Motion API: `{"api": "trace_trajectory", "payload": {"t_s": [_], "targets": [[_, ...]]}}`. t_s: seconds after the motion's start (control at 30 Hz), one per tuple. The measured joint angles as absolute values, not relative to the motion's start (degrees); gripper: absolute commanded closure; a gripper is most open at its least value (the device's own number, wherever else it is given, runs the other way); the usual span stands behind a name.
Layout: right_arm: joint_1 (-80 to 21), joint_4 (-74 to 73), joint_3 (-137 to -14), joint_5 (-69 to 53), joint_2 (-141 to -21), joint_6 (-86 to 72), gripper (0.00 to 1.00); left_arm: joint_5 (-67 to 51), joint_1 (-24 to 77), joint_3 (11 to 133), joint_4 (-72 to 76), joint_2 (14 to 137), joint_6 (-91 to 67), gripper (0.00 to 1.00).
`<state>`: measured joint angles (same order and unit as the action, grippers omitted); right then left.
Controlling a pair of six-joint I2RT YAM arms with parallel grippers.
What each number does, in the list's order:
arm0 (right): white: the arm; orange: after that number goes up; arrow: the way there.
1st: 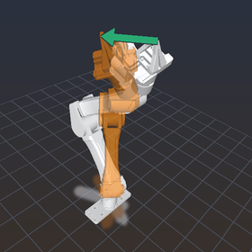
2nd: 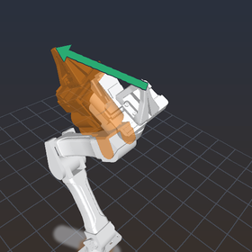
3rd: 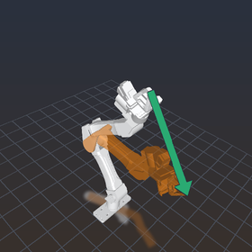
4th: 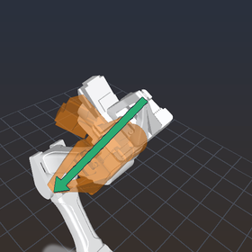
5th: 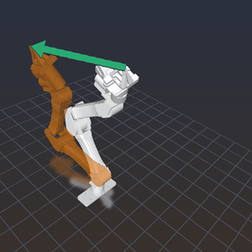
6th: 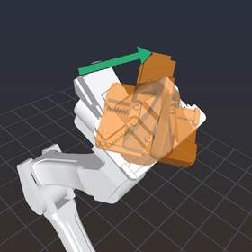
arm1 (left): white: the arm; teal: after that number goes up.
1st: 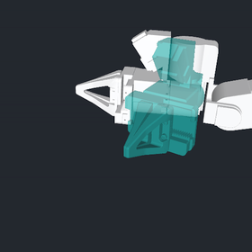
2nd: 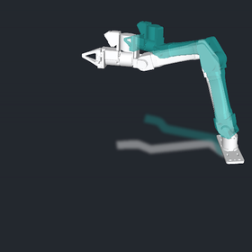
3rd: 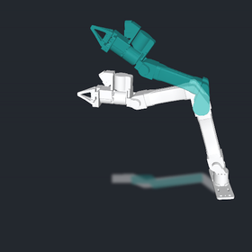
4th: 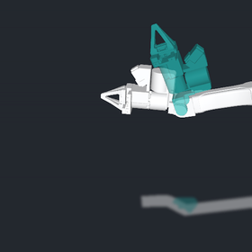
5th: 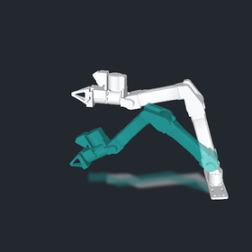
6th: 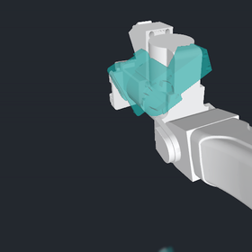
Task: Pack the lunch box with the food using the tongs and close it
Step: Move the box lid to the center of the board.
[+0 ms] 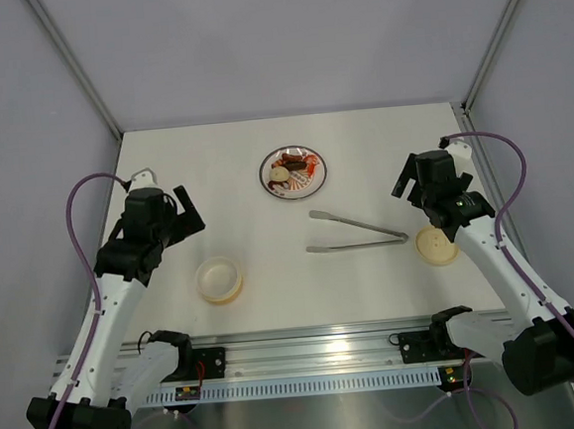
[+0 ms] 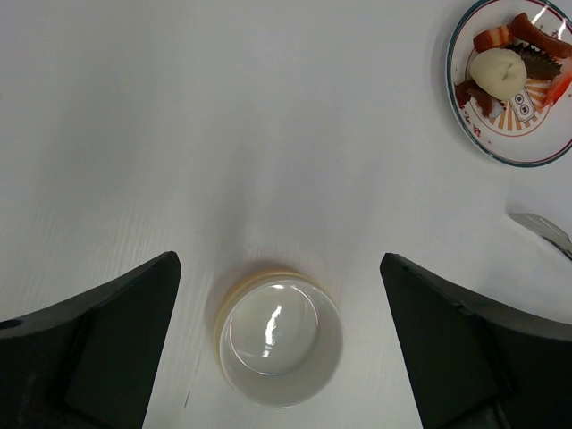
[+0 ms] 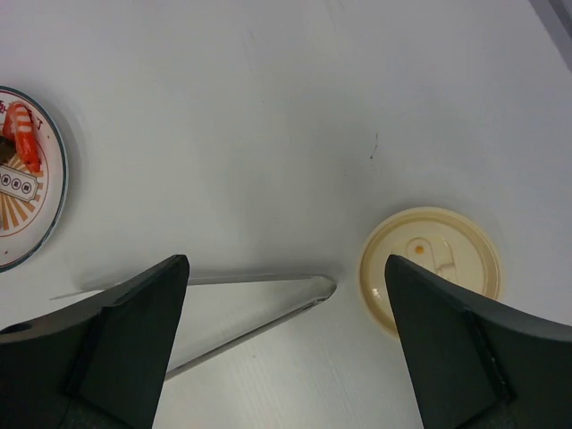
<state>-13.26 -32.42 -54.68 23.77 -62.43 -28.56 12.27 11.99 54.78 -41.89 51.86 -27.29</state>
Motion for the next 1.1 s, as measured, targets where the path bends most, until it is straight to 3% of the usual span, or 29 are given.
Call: {"api": "trace_trajectory", "payload": {"t_s": [0.37,0.63,0.8,1.1], "targets": [[-13.26,-31.77,-53.76,20.95,-60.73,-29.02,0.01,12.69,12.32,54.11,-44.93,52.42,-29.19,0.01],[-13.26,-31.11,-52.93,18.0,-60.6,-29.23,0.01,17.23,17.78,53.56,-48.14,54.89,-35.75,0.01],[-13.26,-31.11,-52.77,16.01,-60.16,-29.34,0.0,20.21,17.76,48.36,-50.3,51.7,-45.56,0.05],[-13.26,-30.48,-52.8,13.15,-59.99,-29.45,0.01,14.24,18.35,38.57,-49.12,47.2,-53.23,0.01]]}}
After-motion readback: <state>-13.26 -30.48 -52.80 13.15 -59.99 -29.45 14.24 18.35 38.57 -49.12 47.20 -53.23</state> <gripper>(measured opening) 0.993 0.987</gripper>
